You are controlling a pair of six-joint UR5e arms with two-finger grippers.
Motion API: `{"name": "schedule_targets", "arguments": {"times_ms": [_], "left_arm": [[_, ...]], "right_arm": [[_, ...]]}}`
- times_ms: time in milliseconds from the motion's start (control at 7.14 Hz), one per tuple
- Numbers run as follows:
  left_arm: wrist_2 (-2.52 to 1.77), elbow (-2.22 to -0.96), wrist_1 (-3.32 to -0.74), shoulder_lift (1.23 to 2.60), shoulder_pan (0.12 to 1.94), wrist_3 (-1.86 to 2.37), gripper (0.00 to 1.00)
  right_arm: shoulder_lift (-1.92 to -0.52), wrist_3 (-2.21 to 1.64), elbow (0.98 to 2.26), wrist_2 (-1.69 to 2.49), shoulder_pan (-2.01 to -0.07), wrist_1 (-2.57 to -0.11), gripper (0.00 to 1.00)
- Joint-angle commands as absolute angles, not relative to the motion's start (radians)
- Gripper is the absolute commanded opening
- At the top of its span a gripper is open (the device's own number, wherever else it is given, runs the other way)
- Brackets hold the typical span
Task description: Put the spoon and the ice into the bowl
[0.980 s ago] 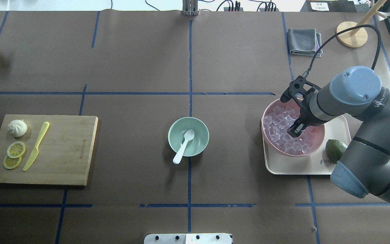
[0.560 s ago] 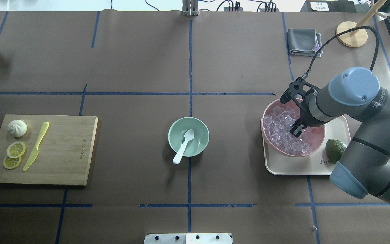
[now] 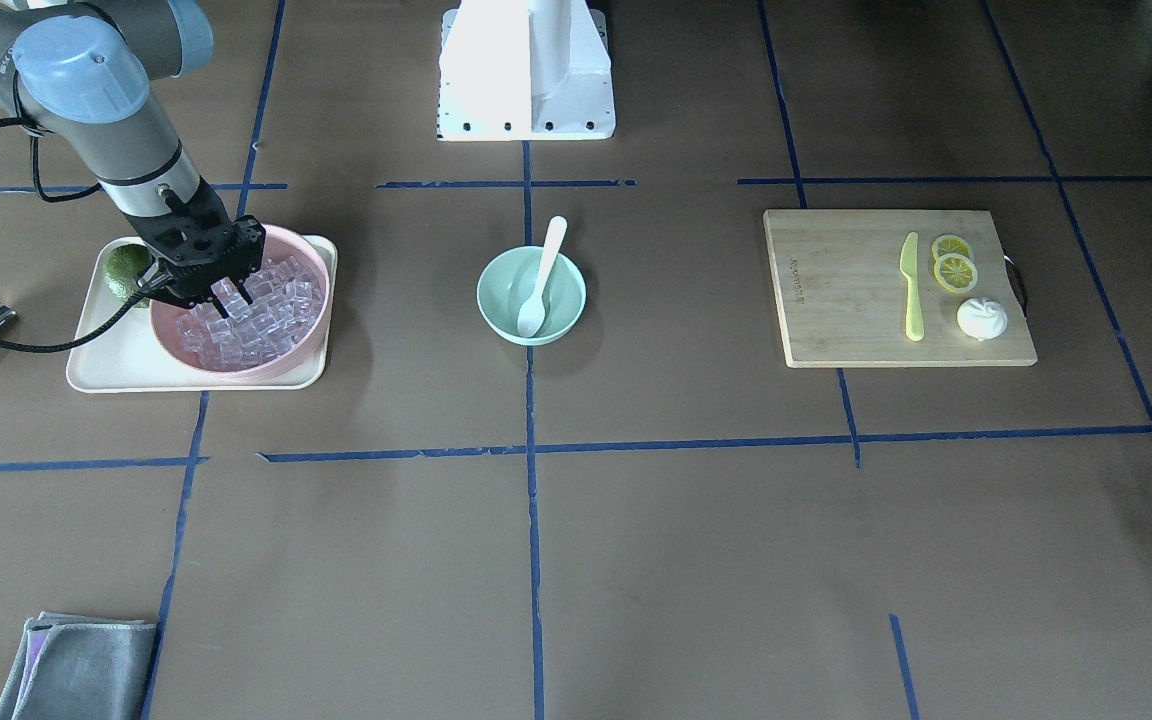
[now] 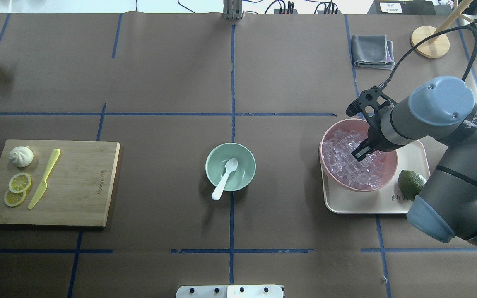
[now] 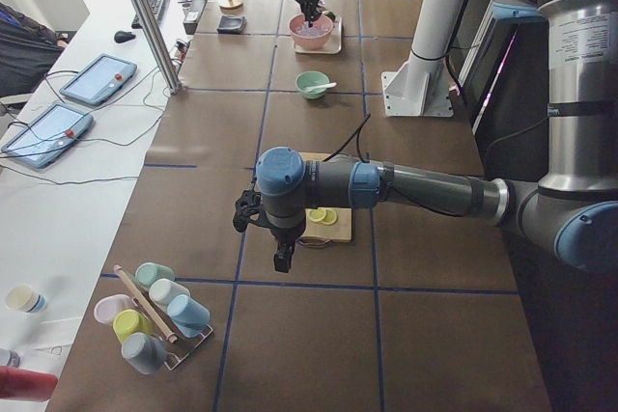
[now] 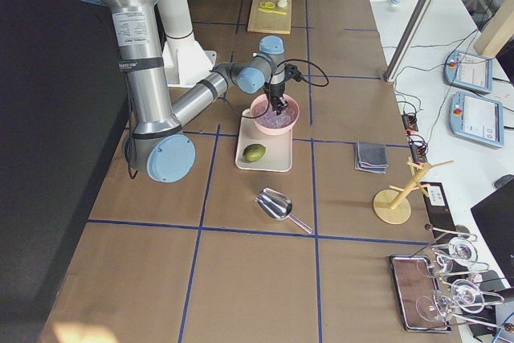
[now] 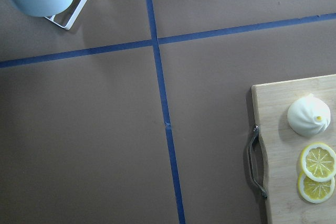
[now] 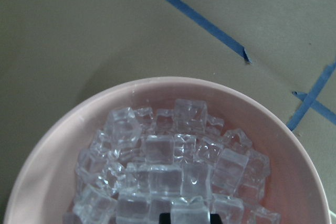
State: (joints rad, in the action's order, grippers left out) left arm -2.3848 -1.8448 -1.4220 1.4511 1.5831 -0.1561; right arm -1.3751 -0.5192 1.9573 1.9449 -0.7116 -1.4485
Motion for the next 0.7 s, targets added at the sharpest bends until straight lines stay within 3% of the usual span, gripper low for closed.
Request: {"name": "schedule_targets", "arguments": {"times_ms": [0,560], "left_arm": [[-2.385,-1.845,-1.422,1.451,1.583,-0.155,1.0],[-2.385,-1.85,-1.42,1.448,1.583,-0.155,1.0]], "right_arm": [[-1.333,-0.977,1.963,1.963,-0.709,-1.45,0.0],[-0.982,-1.362,1.919,1.806,-0.508,-1.756,0.01]]}}
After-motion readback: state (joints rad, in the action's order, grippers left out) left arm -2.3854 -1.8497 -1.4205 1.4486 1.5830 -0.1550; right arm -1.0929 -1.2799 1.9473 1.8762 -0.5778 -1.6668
